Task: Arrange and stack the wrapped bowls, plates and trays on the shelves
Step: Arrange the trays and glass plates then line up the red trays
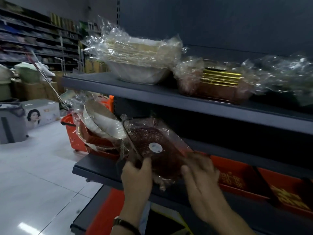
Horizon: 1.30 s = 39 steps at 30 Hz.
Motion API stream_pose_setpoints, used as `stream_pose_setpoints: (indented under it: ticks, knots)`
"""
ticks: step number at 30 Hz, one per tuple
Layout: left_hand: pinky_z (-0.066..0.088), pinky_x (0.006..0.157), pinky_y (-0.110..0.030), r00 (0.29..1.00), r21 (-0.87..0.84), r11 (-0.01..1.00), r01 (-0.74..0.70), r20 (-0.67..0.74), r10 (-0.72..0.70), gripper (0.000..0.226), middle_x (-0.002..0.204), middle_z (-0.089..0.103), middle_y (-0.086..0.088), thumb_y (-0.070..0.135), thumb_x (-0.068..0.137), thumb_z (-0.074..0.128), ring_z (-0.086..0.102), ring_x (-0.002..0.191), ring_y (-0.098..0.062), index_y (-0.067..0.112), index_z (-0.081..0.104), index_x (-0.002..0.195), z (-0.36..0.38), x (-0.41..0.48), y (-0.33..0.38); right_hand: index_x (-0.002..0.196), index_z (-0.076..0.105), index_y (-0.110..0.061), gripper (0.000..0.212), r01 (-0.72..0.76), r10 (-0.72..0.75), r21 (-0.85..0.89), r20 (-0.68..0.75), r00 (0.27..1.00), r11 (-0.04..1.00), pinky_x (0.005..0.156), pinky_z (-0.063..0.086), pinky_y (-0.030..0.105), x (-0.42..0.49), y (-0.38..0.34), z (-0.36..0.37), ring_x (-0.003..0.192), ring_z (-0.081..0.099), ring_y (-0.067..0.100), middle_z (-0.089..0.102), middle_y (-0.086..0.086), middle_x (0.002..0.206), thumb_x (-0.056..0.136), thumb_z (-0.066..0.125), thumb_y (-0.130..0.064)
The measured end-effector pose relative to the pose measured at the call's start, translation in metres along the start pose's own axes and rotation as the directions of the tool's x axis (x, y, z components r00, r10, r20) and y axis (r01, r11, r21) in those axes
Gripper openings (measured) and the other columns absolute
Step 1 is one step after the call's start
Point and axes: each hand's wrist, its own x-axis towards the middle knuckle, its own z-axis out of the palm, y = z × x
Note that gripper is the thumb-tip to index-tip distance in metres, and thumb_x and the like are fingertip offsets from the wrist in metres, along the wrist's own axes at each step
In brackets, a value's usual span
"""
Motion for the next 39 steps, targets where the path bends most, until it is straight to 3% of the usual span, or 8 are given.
stream_pose_setpoints:
  ticks: [2,5,11,19,23,30,37,39]
  knots:
    - [0.058,0.070,-0.049,1.000,0.007,1.000,-0.011,0.025,0.011,0.016,0.080,0.077,-0.006,0.035,0.094,0.068,0.072,0.073,-0.025,0.021,0.074,0.088,-0.013,-0.008,0.003,0.152,0.049,-0.038,0.060,-0.202,0.200,0.006,-0.172,0.965,0.979,0.119,0.027,0.047,-0.009,0.015,-0.016,0.146,0.033,0.019,0.043,-0.005,0.153,0.102,0.030,-0.065]
    - [0.061,0.078,-0.052,0.993,0.001,1.000,0.003,0.118,-0.003,0.014,0.086,0.080,-0.007,0.027,0.099,0.067,0.075,0.082,-0.033,0.020,0.078,0.092,-0.031,-0.028,0.014,0.153,0.049,-0.026,0.051,-0.379,0.446,0.425,-0.065,0.893,0.822,0.112,0.037,0.033,-0.015,0.020,-0.035,0.142,0.049,0.021,0.056,-0.005,0.148,0.106,0.053,-0.046]
    - [0.062,0.078,-0.042,0.989,-0.047,0.999,0.013,0.147,-0.006,0.019,0.095,0.081,-0.005,0.023,0.103,0.064,0.076,0.086,-0.020,0.020,0.082,0.109,-0.064,-0.073,0.043,0.115,0.067,-0.033,0.016,-0.310,0.406,0.718,0.041,0.913,0.623,0.076,0.053,0.025,-0.057,0.002,-0.040,0.087,0.076,0.005,0.080,-0.014,0.095,0.104,0.064,-0.022]
    - [0.060,0.081,-0.059,0.996,0.087,0.993,-0.086,-0.007,0.087,0.023,0.087,0.082,-0.009,0.023,0.103,0.065,0.076,0.086,-0.042,0.024,0.083,0.089,-0.133,-0.127,0.088,0.126,0.075,-0.020,0.043,-0.227,0.197,0.909,0.166,0.966,0.350,0.093,0.053,0.042,-0.099,-0.049,-0.063,0.107,0.077,0.025,0.081,0.005,0.114,0.083,0.073,-0.018]
    - [0.059,0.076,-0.053,0.981,0.117,0.979,-0.169,-0.077,0.178,0.033,0.081,0.081,-0.007,0.015,0.101,0.064,0.074,0.079,-0.037,0.032,0.084,0.081,-0.165,-0.149,0.113,0.136,0.070,-0.022,0.049,-0.178,0.100,0.924,0.153,0.983,0.338,0.109,0.051,0.051,-0.112,-0.084,-0.072,0.116,0.075,0.022,0.079,0.002,0.122,0.087,0.072,-0.020]
    - [0.060,0.098,-0.053,0.927,-0.052,0.931,-0.361,-0.130,0.352,0.035,0.112,0.081,-0.001,0.032,0.090,0.079,0.078,0.105,-0.026,0.042,0.072,0.123,-0.196,-0.176,0.169,0.137,0.064,-0.041,0.036,0.146,-0.071,0.888,-0.128,0.989,0.437,0.092,0.058,0.026,-0.125,-0.135,-0.107,0.118,0.070,0.002,0.071,-0.016,0.132,0.102,0.064,-0.037]
    - [0.054,0.109,-0.052,0.822,-0.019,0.840,-0.543,0.192,0.536,0.042,0.127,0.076,0.014,0.056,0.091,0.061,0.068,0.124,-0.005,0.035,0.078,0.122,-0.175,-0.181,0.240,0.142,0.060,-0.044,0.047,0.412,-0.274,0.741,-0.310,0.910,0.530,0.082,0.060,0.043,-0.113,-0.138,-0.175,0.095,0.069,0.023,0.069,0.002,0.116,0.097,0.074,-0.043]
    - [0.055,0.109,-0.050,0.771,-0.052,0.823,-0.566,0.320,0.551,0.055,0.135,0.073,0.011,0.070,0.087,0.066,0.066,0.130,-0.011,0.036,0.074,0.128,-0.163,-0.177,0.253,0.137,0.063,-0.041,0.042,0.472,-0.290,0.651,-0.374,0.881,0.595,0.076,0.054,0.026,-0.107,-0.139,-0.191,0.086,0.064,0.005,0.067,-0.012,0.108,0.096,0.072,-0.039]
